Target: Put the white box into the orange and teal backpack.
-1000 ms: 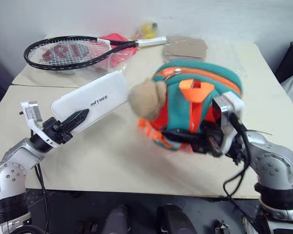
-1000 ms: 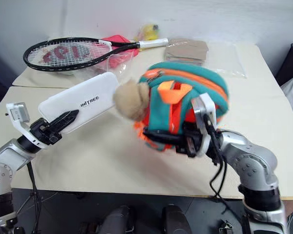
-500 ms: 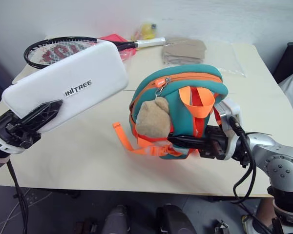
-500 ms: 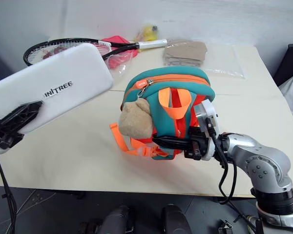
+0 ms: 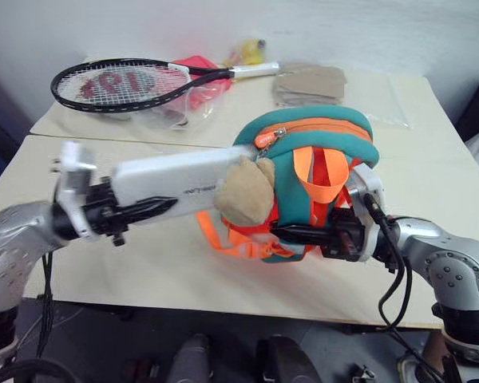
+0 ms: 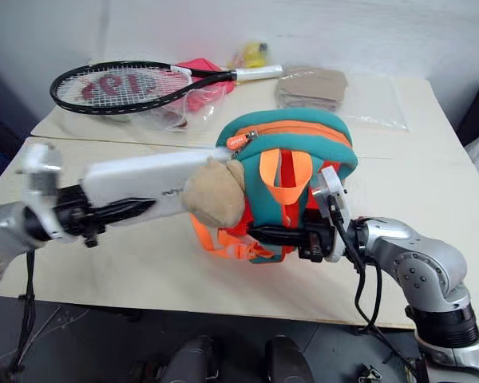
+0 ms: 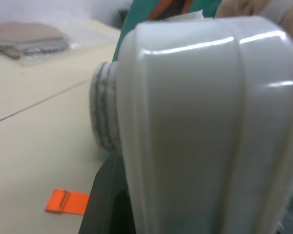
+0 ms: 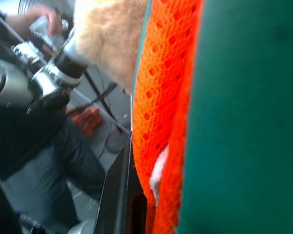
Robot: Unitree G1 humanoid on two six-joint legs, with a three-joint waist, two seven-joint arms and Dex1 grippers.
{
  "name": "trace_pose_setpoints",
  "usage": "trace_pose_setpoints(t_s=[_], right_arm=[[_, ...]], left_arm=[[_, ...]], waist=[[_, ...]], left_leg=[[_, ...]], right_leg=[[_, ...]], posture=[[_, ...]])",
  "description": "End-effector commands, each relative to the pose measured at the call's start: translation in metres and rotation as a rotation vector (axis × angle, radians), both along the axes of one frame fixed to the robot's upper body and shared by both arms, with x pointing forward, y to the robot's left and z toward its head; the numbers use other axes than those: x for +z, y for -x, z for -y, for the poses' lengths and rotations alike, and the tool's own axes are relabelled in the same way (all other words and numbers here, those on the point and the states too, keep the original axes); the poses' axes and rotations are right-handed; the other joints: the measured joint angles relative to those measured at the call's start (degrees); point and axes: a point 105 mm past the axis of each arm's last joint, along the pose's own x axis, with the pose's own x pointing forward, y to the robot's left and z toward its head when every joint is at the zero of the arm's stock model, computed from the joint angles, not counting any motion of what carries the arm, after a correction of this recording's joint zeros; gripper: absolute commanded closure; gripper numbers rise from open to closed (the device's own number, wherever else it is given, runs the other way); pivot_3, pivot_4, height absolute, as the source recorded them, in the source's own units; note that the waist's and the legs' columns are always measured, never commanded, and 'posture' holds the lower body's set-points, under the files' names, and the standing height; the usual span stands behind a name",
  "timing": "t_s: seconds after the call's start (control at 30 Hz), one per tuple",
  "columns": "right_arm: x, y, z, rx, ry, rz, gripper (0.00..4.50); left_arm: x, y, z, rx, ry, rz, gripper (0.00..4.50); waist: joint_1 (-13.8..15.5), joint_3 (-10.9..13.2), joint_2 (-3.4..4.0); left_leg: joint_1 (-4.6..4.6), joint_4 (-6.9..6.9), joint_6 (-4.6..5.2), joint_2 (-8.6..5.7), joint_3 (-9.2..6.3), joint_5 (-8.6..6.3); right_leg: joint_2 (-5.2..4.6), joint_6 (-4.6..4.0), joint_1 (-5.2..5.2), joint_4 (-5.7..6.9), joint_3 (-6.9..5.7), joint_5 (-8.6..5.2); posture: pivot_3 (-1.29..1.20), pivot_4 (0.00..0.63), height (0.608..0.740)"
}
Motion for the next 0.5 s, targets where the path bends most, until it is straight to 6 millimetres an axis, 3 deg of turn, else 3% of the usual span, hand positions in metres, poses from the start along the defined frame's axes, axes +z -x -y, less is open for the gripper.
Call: trace_pose_setpoints(t_s=[0.03,0.23,0.3,0.37,0.4,0.5], right_arm=[[0.007,0.004,0.0,0.029,-0.009,0.025,4.44],[0.008,0.004,-0.003,0.044,-0.021,0.033,4.44],[0.009,0.004,-0.004,0.044,-0.026,0.039,4.44],[0.009,0.005,-0.007,0.044,-0.029,0.049,4.44],[0.009,0.004,-0.008,0.04,-0.03,0.059,4.44],[0.012,0.002,-0.008,0.013,-0.046,0.088,4.44]], left_arm=[[0.001,-0.01,0.03,-0.085,-0.126,0.008,3.26],[0.015,-0.041,0.109,-0.202,-0.113,0.058,3.26],[0.007,-0.047,0.124,-0.227,-0.124,0.057,3.26],[-0.002,-0.053,0.127,-0.22,-0.107,0.06,3.26],[-0.005,-0.055,0.125,-0.221,-0.082,0.062,2.56],[0.001,-0.051,0.111,-0.226,0.006,0.076,1.68]], waist=[[0.06,0.0,0.0],[0.76,0.0,0.0],[0.59,0.0,0.0],[0.38,0.0,0.0],[0.27,0.0,0.01],[0.01,0.0,0.01]], left_leg=[[0.0,0.02,0.0,-0.01,0.02,0.0],[-0.12,0.11,-0.07,0.01,0.04,0.04],[-0.15,0.14,-0.09,0.03,0.05,0.06],[-0.14,0.11,-0.12,0.06,0.07,0.07],[-0.14,0.09,-0.14,0.08,0.07,0.08],[-0.1,0.13,-0.18,0.1,0.05,0.11]], right_leg=[[0.0,0.01,0.01,-0.02,0.03,0.01],[0.08,0.03,-0.12,0.06,0.04,0.02],[0.1,0.04,-0.15,0.11,0.05,0.02],[0.14,0.04,-0.16,0.15,0.07,0.02],[0.16,0.04,-0.18,0.15,0.07,0.02],[0.15,0.04,-0.17,0.11,0.06,0.02]], posture=[[0.0,0.15,0.74],[0.0,0.15,0.74],[0.0,0.15,0.74],[0.0,0.15,0.74],[0.0,0.15,0.74],[0.0,0.15,0.74]])
